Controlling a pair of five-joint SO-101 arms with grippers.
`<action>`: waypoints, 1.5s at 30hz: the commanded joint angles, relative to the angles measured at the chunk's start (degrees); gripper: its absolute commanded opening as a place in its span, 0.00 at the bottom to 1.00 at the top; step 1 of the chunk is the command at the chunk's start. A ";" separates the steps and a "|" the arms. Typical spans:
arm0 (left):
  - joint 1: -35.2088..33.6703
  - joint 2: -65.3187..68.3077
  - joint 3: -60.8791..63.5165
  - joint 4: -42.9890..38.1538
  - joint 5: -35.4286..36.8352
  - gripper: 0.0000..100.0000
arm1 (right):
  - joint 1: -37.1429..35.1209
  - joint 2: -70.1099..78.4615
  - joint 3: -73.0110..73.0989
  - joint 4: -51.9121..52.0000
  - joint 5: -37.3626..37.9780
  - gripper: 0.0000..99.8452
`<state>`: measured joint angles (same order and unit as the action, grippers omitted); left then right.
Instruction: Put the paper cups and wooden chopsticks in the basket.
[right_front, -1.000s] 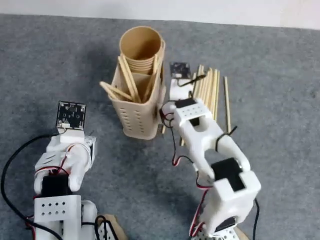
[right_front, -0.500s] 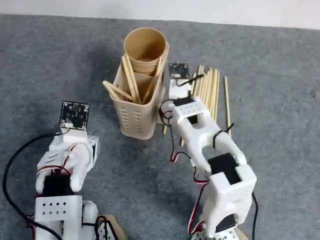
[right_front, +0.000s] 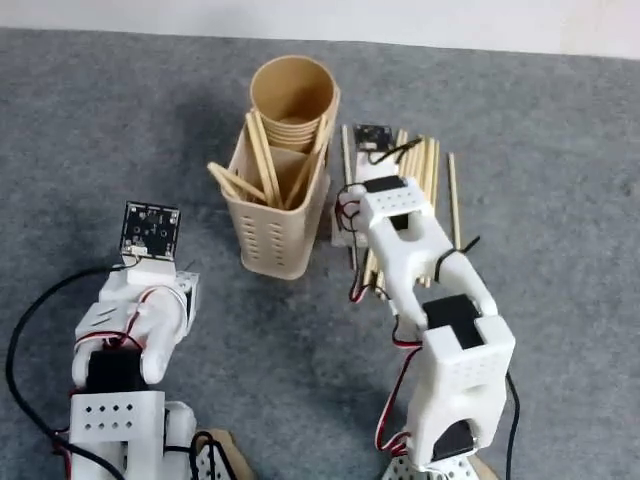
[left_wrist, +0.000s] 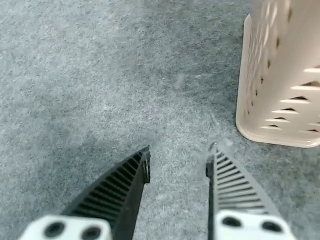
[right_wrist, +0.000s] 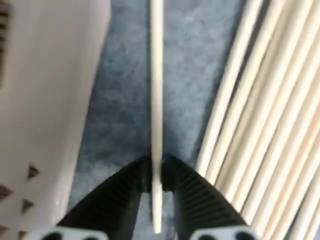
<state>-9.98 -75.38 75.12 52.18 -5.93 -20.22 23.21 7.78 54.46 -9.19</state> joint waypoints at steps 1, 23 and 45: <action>0.66 -0.40 -1.45 0.00 0.26 0.21 | 1.36 -0.66 -0.57 2.68 0.70 0.05; 0.57 -0.40 -1.45 0.00 0.26 0.21 | 10.77 -0.22 -44.62 36.70 2.90 0.01; 0.75 -0.40 -1.45 0.00 0.26 0.21 | 24.84 10.15 -32.22 28.53 15.21 0.01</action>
<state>-9.98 -75.38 75.12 52.18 -5.93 2.90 33.76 -24.22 83.03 3.38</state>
